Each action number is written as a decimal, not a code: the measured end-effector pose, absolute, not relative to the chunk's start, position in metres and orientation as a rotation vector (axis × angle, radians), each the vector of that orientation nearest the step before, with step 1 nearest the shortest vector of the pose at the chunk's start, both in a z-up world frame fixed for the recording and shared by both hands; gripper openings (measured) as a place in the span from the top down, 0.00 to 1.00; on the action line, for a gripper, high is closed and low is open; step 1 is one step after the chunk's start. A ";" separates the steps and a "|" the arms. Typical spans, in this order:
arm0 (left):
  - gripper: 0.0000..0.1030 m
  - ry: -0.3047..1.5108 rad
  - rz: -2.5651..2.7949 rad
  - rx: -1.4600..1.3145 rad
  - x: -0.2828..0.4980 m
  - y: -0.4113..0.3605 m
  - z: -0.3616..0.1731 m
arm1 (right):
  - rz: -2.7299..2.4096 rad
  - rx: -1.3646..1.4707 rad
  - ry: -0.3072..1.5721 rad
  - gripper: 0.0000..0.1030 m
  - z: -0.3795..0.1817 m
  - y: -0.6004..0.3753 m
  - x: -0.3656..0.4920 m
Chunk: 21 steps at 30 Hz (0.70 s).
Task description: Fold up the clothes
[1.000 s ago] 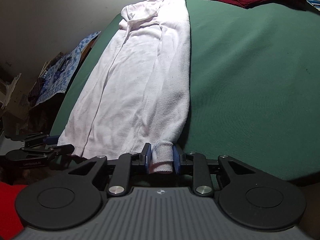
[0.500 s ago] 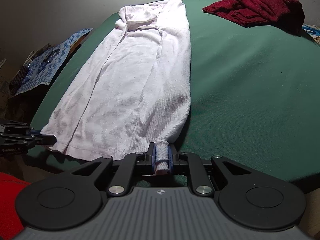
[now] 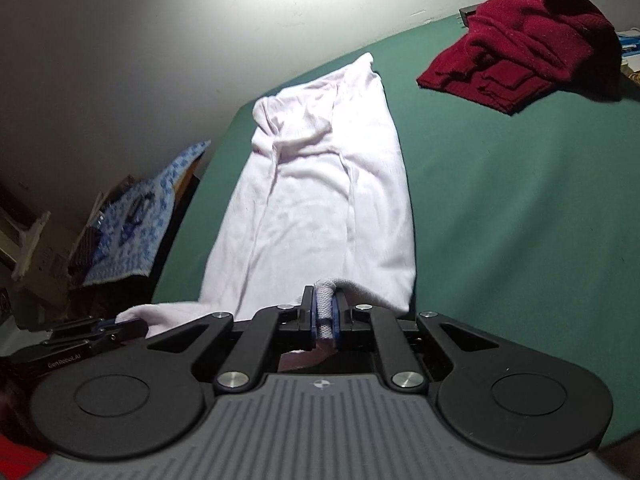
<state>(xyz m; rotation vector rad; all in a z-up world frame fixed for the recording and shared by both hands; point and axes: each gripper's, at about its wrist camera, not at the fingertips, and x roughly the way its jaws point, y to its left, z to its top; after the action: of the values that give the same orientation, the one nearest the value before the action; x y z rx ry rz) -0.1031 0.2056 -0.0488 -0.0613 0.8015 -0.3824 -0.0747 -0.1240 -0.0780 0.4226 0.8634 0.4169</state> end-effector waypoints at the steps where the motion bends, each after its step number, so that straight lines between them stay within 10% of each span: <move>1: 0.96 0.783 -0.362 -0.057 -0.091 0.205 -0.043 | 0.428 0.444 0.850 0.92 -0.075 -0.126 -0.063; 15: 0.95 0.906 -0.174 -0.003 0.047 0.174 -0.093 | 0.423 0.501 0.892 0.92 -0.124 -0.132 0.068; 21: 0.76 0.954 -0.187 -0.086 0.061 0.184 -0.091 | 0.462 0.577 0.866 0.67 -0.128 -0.141 0.073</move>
<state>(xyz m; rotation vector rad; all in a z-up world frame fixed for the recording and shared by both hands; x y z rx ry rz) 0.0608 0.1835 -0.0914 -0.0860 0.9535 -0.1868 0.0731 -0.1413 -0.1285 0.5766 0.8662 0.4615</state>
